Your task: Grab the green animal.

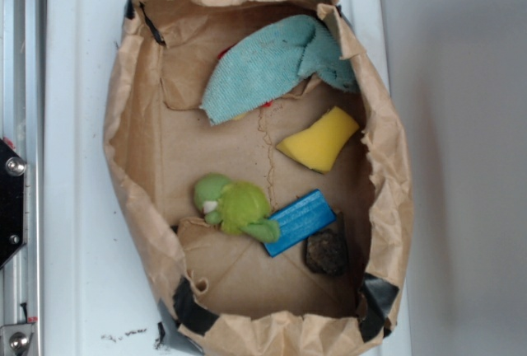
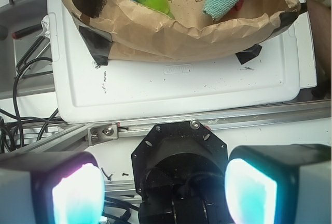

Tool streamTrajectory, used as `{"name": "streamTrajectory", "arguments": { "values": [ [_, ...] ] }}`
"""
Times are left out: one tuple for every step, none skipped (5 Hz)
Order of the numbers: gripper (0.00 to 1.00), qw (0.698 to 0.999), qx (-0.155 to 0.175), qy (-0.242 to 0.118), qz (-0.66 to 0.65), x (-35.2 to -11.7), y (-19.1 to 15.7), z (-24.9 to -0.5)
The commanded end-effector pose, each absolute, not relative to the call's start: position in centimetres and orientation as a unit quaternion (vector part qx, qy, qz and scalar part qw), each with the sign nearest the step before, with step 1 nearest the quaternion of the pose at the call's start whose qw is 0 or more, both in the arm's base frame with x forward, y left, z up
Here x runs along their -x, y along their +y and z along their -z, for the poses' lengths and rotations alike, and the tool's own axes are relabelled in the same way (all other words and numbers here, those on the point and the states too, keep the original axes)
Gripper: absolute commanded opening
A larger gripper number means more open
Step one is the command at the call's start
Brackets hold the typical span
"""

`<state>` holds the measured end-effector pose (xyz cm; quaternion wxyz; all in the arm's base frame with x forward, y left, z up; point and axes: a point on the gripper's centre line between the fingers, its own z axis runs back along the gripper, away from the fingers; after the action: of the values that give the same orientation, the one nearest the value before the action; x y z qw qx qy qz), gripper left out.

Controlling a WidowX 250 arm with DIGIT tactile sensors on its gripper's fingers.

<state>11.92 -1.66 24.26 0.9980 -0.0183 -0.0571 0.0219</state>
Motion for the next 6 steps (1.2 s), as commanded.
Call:
{"name": "streamTrajectory", "arguments": {
  "values": [
    [1.00,0.998,0.018,-0.057,-0.022,-11.9,-1.7,-24.3],
    [1.00,0.998,0.018,-0.057,-0.022,-11.9,-1.7,-24.3],
    [1.00,0.995,0.041,-0.078,-0.055,-16.2,-1.8,-24.8],
    [1.00,0.992,0.036,-0.094,-0.073,-19.4,-1.4,-24.8],
    [1.00,0.992,0.032,-0.097,-0.073,-21.8,-0.6,-23.8],
    [1.00,0.992,0.056,-0.085,-0.075,-23.4,0.8,-21.9]
  ]
}}
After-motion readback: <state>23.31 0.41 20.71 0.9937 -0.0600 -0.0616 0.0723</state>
